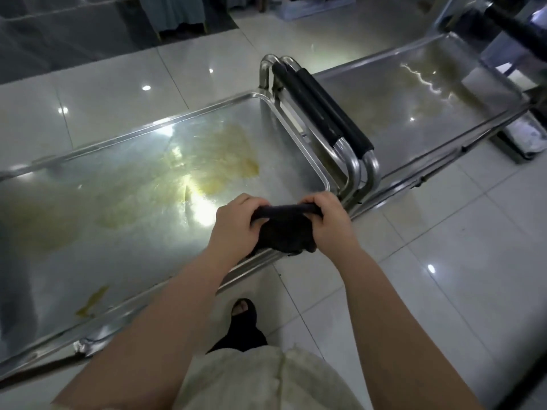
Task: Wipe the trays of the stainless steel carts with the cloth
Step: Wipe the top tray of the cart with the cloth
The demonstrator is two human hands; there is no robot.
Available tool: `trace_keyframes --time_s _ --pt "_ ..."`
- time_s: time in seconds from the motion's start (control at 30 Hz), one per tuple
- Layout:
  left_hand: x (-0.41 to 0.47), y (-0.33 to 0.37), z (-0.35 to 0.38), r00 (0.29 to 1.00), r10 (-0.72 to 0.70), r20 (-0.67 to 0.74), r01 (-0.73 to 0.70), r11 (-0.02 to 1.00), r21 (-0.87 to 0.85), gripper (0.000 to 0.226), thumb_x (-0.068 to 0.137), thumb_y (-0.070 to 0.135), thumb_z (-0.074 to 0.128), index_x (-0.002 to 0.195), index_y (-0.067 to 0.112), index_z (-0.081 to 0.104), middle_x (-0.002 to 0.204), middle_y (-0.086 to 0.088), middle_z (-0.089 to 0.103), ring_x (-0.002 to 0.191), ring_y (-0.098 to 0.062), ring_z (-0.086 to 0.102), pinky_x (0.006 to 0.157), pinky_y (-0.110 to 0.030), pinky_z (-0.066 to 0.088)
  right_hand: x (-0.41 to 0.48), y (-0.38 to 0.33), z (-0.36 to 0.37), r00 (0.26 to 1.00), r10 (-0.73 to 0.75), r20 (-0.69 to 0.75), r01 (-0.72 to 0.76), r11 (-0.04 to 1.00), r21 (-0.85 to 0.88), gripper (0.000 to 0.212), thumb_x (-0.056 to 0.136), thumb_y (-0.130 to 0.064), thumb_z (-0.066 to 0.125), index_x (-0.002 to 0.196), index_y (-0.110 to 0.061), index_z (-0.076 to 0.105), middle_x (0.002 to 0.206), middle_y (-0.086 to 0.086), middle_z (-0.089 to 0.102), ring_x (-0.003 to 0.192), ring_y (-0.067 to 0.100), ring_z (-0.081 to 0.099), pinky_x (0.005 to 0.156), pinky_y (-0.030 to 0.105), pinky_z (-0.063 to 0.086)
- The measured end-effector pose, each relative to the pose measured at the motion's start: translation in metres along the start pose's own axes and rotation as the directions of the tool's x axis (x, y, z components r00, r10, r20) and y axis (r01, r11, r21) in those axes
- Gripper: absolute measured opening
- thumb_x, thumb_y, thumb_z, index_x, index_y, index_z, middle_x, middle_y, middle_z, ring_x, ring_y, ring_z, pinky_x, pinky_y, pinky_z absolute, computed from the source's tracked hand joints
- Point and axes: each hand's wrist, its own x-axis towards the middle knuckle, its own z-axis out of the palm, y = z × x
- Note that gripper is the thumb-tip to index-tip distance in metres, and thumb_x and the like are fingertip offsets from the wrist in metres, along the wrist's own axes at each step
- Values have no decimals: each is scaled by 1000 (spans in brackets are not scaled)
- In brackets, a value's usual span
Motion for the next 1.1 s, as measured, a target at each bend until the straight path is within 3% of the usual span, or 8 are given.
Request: trace_keyframes --time_s 0.17,0.27,0.43,0.53,0.63,0.77,0.9,1.1 --pt "44 -9 2 977 -139 161 161 978 -132 18 91 14 64 106 24 65 101 6 60 94 -18 59 89 -33 48 46 2 -9 993 114 -13 -113 993 41 26 91 -8 57 90 -33 53 95 -11 57 88 0 53 73 16 39" --pt "71 -6 5 947 -183 264 245 943 -225 20 89 15 67 93 33 63 91 11 65 77 -4 62 72 -22 50 68 8 -21 989 144 -21 -143 989 45 32 92 -9 58 88 -40 50 94 -20 56 89 -12 51 71 11 36" --pt "118 -12 23 953 -273 132 300 908 -291 22 89 16 66 96 37 64 97 9 66 80 -12 65 74 -29 55 133 21 -16 996 83 -26 -83 996 -19 25 93 -10 57 99 -34 55 99 -17 55 91 -11 49 76 6 31" --pt "138 -32 48 936 -342 79 342 939 18 46 92 22 62 137 26 53 133 -4 56 121 -25 51 100 -44 45 168 40 12 998 27 59 -14 979 -201 34 95 -11 55 127 -20 54 128 0 50 118 13 46 101 22 33" --pt "131 -53 67 938 -341 69 303 898 321 57 98 26 52 151 23 34 156 -13 31 141 -36 29 111 -45 29 179 65 36 954 33 299 93 912 -399 52 96 -20 52 146 -19 37 156 9 26 146 30 14 120 42 15" --pt "91 -77 85 922 -386 25 339 838 429 60 101 32 42 156 27 18 163 -12 -6 150 -34 0 120 -48 9 164 99 60 854 31 520 276 820 -502 66 99 -48 39 154 -40 4 164 -3 -10 146 32 -20 117 48 -15" --pt "57 -103 78 854 -515 -76 484 733 477 64 102 41 37 155 36 1 160 -2 -19 147 -29 -20 118 -52 -9 158 112 77 855 69 515 304 737 -603 68 94 -66 20 147 -48 -19 151 -8 -39 138 35 -38 102 54 -36" --pt "63 -144 58 816 -564 -125 534 653 536 59 102 44 32 156 37 8 164 -2 -5 149 -31 -12 118 -53 -12 159 115 91 898 17 440 310 685 -659 69 93 -67 15 150 -44 -17 160 -4 -24 144 36 -27 110 56 -27"
